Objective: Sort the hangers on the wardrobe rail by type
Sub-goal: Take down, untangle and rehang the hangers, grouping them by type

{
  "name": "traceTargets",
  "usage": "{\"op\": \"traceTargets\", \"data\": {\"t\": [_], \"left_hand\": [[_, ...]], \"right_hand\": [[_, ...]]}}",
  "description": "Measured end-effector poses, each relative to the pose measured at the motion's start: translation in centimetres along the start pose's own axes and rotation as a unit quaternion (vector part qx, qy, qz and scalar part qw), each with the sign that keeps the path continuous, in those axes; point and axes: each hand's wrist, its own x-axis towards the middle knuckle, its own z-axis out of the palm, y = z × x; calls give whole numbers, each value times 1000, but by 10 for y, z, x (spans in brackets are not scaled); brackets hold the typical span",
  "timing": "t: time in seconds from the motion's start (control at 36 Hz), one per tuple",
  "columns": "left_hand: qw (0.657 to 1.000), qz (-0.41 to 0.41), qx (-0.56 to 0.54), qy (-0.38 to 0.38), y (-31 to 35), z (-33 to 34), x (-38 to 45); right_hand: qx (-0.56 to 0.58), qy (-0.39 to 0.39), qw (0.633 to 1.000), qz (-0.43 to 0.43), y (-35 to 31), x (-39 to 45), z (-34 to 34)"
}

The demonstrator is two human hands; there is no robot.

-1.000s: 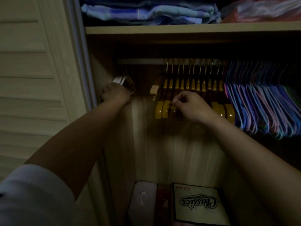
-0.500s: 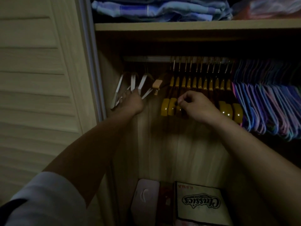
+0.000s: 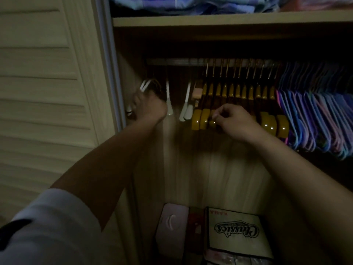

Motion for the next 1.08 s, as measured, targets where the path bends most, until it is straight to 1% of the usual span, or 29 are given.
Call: {"op": "traceTargets", "data": {"t": [0.03, 0.08, 0.14, 0.22, 0.36, 0.42, 0.47, 0.67, 0.78, 0.89, 1.0, 1.08], "left_hand": [[998, -51, -19, -1, -3, -1, 1], [995, -88, -42, -3, -4, -5, 2], [994, -95, -47, -5, -4, -6, 2], [990, -117, -61, -37, -9, 1, 9], [965, -168, -178, -97, -33, 19, 27], [965, -164, -182, -93, -34, 15, 20], [970, -161, -169, -73, -37, 17, 20], [987, -83, -132, -29, -29, 16, 8], [997, -8, -64, -40, -26, 16, -5], [997, 56, 10, -52, -23, 13, -18], [988, 132, 62, -53, -25, 6, -25], [985, 143, 81, -54, -23, 2, -27]], "right_hand": [[0, -1, 1000, 0, 0, 0, 0], [-1, 1, 1000, -2, 0, -1, -1], [-3, 2, 1000, -3, 0, -1, -1], [0, 3, 1000, 1, 0, -2, -2], [-1, 7, 1000, 5, -1, -4, -4], [-1, 11, 1000, 4, 1, -4, -5], [-5, 10, 1000, 5, 1, -3, -5], [5, -1, 1000, 10, 1, -1, -1], [3, 0, 1000, 5, 0, 0, 3], [-6, -1, 1000, 9, -1, 0, 5], [-2, -3, 1000, 12, -1, 0, 6], [-12, -3, 1000, 9, -2, 0, 6]]}}
